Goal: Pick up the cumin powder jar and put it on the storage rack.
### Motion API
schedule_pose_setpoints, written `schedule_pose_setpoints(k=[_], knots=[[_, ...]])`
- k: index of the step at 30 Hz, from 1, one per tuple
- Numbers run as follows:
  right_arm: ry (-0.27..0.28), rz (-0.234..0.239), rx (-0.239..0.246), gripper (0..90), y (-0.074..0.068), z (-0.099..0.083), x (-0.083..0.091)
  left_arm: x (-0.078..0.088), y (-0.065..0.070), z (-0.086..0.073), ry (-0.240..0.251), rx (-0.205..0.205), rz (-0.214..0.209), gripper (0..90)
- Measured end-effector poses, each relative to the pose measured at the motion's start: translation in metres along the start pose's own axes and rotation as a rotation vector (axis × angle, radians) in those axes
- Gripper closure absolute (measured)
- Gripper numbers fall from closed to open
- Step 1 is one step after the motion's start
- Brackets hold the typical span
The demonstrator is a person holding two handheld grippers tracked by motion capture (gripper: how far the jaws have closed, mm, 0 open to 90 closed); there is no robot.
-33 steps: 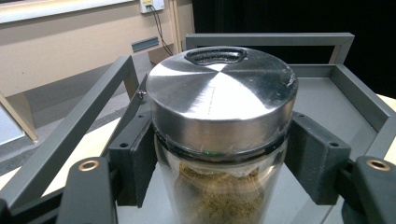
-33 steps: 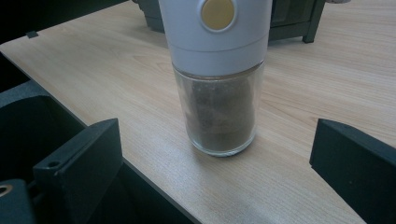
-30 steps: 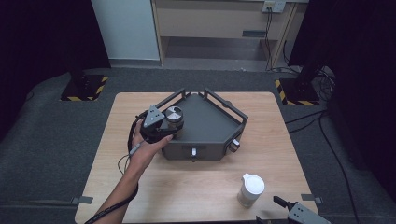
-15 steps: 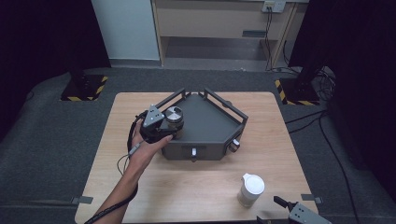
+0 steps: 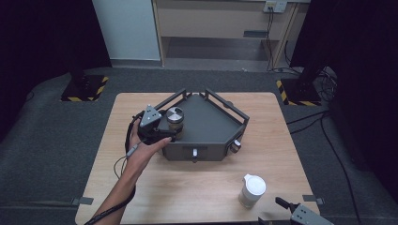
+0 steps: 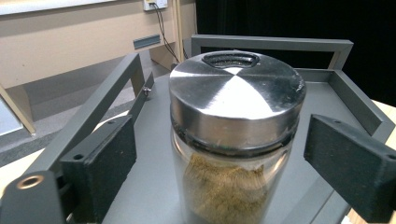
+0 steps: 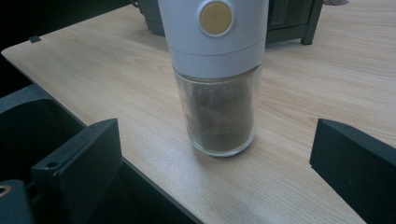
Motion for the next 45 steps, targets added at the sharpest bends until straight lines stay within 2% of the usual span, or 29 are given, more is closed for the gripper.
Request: schedule_pose_setpoints(k=[2,10,16,20,34,45], knots=[[0.005,0.002,-0.005,2.5,0.0,0.0,0.0,0.003,0.0,-0.001,-0.001,0.0,0.002,7.2],[0.011,-0.003,-0.007,2.4,0.0,0.0,0.002,0.021,0.005,-0.003,0.002,-0.042,0.024,5.9],[0.012,-0.003,-0.006,2.4,-0.001,0.0,0.002,0.034,0.003,-0.005,0.009,-0.031,0.039,5.3],[0.013,-0.005,-0.006,2.4,-0.001,0.0,0.002,0.048,0.002,-0.009,0.017,-0.023,0.049,5.3],[0.019,-0.012,-0.009,2.5,0.0,-0.001,0.003,0.093,0.008,-0.028,0.04,-0.001,0.044,5.3],[0.018,-0.015,-0.007,2.5,-0.001,-0.001,0.003,0.111,0.008,-0.047,0.02,0.015,0.046,5.3]])
Point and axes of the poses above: each handheld gripper's, and its own axes: x roughly backward along the jaws, z roughly out of its top, y roughly to its right, the point moved 3 cm from there along -x, roughly forward along the jaws, and after that the axes turned 9 degrees about z, right-handed, at the moved point
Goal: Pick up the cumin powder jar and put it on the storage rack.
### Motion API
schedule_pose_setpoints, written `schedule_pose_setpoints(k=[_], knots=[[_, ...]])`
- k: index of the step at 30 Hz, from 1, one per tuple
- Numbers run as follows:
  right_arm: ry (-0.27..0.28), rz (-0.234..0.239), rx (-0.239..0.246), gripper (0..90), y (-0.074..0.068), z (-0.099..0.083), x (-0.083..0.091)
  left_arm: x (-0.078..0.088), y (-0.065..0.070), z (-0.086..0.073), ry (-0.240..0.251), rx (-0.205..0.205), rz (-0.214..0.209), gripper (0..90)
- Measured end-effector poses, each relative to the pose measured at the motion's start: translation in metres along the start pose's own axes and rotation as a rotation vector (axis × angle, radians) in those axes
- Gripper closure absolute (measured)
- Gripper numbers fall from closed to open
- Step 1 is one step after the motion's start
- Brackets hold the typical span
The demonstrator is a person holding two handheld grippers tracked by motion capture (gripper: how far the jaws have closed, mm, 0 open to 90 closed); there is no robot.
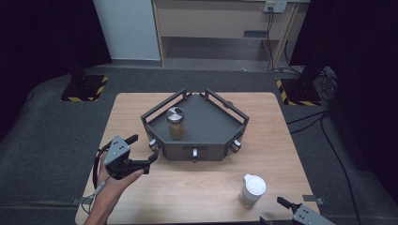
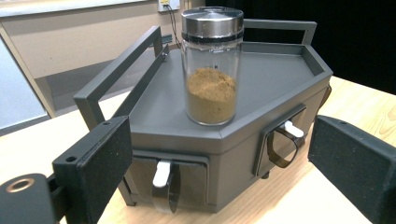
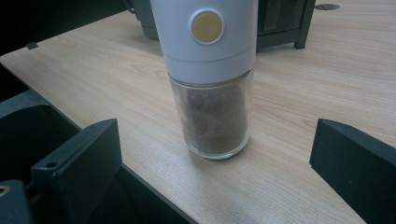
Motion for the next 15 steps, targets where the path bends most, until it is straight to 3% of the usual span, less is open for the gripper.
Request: schedule_pose_setpoints(k=[15], knots=[[-0.003,-0.002,0.0,2.5,0.0,0.0,0.0,0.021,0.011,-0.032,-0.01,0.038,-0.016,5.4]])
Point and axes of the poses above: each handheld gripper's, and its own axes: x roughly backward along the jaws, z roughly out of its top, y roughly to its right, the point moved 3 cm from there along -x, roughly forward along the jaws, and after that the axes turned 9 degrees about z, right-handed, at the moved point
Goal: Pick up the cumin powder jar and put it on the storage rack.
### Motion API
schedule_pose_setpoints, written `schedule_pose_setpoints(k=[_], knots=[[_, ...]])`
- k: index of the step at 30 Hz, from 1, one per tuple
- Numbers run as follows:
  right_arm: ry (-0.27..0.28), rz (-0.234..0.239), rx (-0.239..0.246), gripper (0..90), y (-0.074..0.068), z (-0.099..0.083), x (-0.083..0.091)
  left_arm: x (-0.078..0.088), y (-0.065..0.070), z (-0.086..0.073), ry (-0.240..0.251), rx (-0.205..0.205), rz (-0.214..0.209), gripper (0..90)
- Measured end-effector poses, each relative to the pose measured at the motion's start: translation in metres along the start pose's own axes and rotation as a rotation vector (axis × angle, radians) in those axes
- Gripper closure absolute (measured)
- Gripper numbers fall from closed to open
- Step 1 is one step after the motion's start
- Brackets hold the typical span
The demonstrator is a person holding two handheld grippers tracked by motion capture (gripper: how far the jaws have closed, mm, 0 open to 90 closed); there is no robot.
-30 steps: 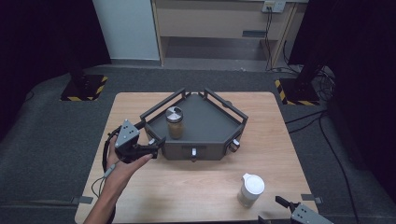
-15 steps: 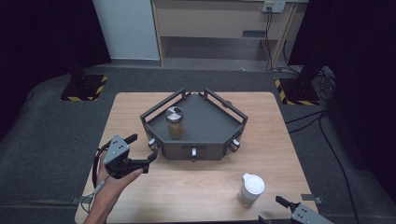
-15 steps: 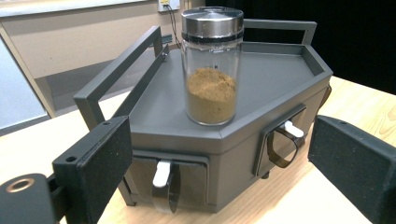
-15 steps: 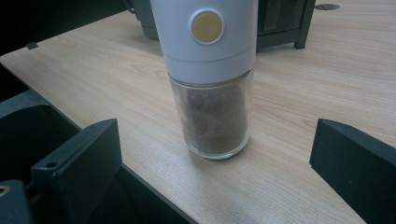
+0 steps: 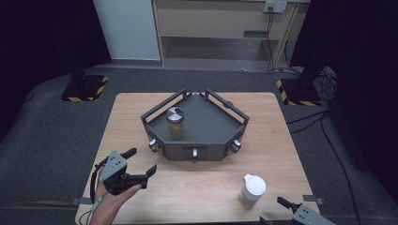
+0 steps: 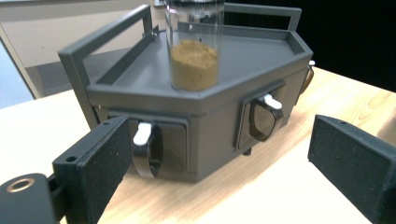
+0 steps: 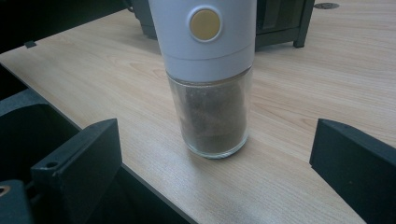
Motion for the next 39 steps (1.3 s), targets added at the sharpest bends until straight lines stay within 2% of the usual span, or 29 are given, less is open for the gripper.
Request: schedule_pose_setpoints(k=[9,16,23,29,34,39], knots=[[0.001,-0.002,0.001,2.5,0.0,0.0,0.0,0.011,0.002,-0.014,-0.024,-0.002,0.003,5.5],[-0.001,0.0,0.003,2.4,-0.001,0.0,-0.001,0.02,0.006,-0.025,-0.022,0.016,0.004,5.9],[-0.001,0.002,0.004,2.4,-0.002,0.0,-0.001,0.026,0.01,-0.036,-0.037,0.017,0.013,5.9],[0.0,0.001,0.004,2.5,-0.002,0.001,-0.001,0.032,0.013,-0.043,-0.044,0.029,0.017,6.2],[0.003,0.0,0.004,2.5,-0.002,0.0,0.0,0.038,0.016,-0.053,-0.04,0.061,0.027,6.2],[0.003,-0.001,0.005,2.5,-0.002,0.0,0.0,0.041,0.02,-0.061,-0.049,0.075,0.025,6.2]])
Point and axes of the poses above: each handheld gripper's, and its own axes: x roughly backward along the jaws, z roughly out of its top, y roughly to its right, the point moved 3 cm from there along -x, roughly forward along the jaws, and after that the axes turned 9 degrees about z, right-handed, at the moved point
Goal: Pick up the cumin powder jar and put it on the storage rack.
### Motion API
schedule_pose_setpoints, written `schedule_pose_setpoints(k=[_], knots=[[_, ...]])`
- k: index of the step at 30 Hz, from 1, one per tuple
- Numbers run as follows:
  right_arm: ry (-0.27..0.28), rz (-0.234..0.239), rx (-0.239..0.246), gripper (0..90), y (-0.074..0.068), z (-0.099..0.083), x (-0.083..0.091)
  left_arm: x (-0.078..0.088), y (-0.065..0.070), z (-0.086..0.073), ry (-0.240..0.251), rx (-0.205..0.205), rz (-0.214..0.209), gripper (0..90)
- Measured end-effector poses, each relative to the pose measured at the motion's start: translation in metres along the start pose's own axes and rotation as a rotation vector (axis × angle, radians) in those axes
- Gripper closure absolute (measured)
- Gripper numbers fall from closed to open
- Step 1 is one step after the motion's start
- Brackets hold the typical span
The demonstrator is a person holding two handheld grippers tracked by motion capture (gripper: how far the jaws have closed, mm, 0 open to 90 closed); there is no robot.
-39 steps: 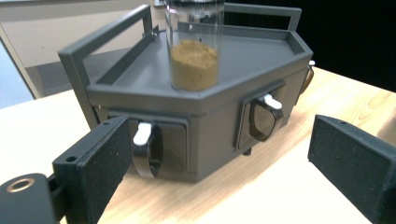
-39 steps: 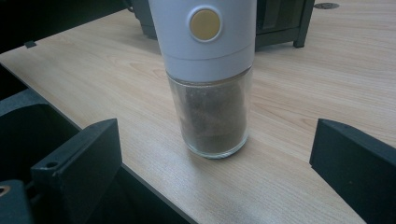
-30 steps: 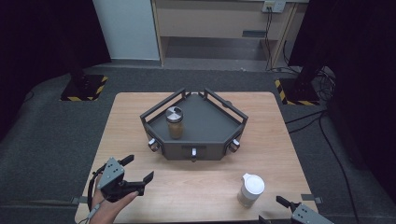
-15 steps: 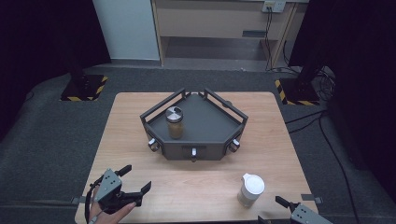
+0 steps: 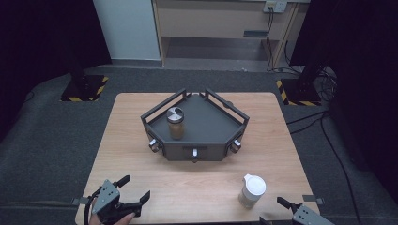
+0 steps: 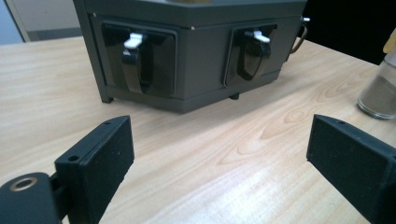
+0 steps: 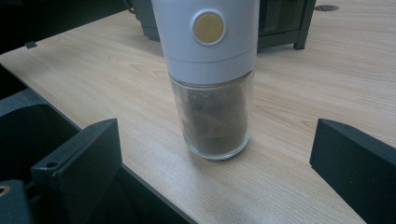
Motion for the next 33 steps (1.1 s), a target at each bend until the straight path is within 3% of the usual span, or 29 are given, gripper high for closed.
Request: schedule_pose_setpoints(k=[11,14,21,27,28,33], knots=[[0.001,-0.002,0.004,2.5,-0.001,0.0,0.0,0.007,0.008,-0.011,0.002,-0.013,0.024,6.9],[-0.002,-0.004,0.006,2.5,-0.001,0.0,-0.001,0.007,0.007,-0.016,0.011,0.005,0.026,7.3],[-0.002,-0.011,0.006,2.4,-0.001,0.0,-0.001,0.01,0.005,-0.016,0.011,-0.017,0.033,6.6],[-0.001,-0.009,0.01,2.3,-0.002,0.0,-0.001,0.014,0.003,-0.017,0.002,-0.015,0.047,5.2],[0.001,-0.01,0.011,2.2,-0.002,0.0,-0.001,0.015,0.002,-0.018,0.004,0.004,0.041,4.9],[0.003,-0.013,0.011,2.1,-0.004,0.0,-0.002,0.015,0.003,-0.019,-0.002,-0.007,0.042,4.6]])
Point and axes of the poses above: each handheld gripper's, and its own axes: x roughly backward along the jaws, z roughly out of its top, y roughly to its right, the point moved 3 cm from there along -x, roughly forward along the jaws, and after that the axes turned 9 degrees about z, right-handed, at the moved point
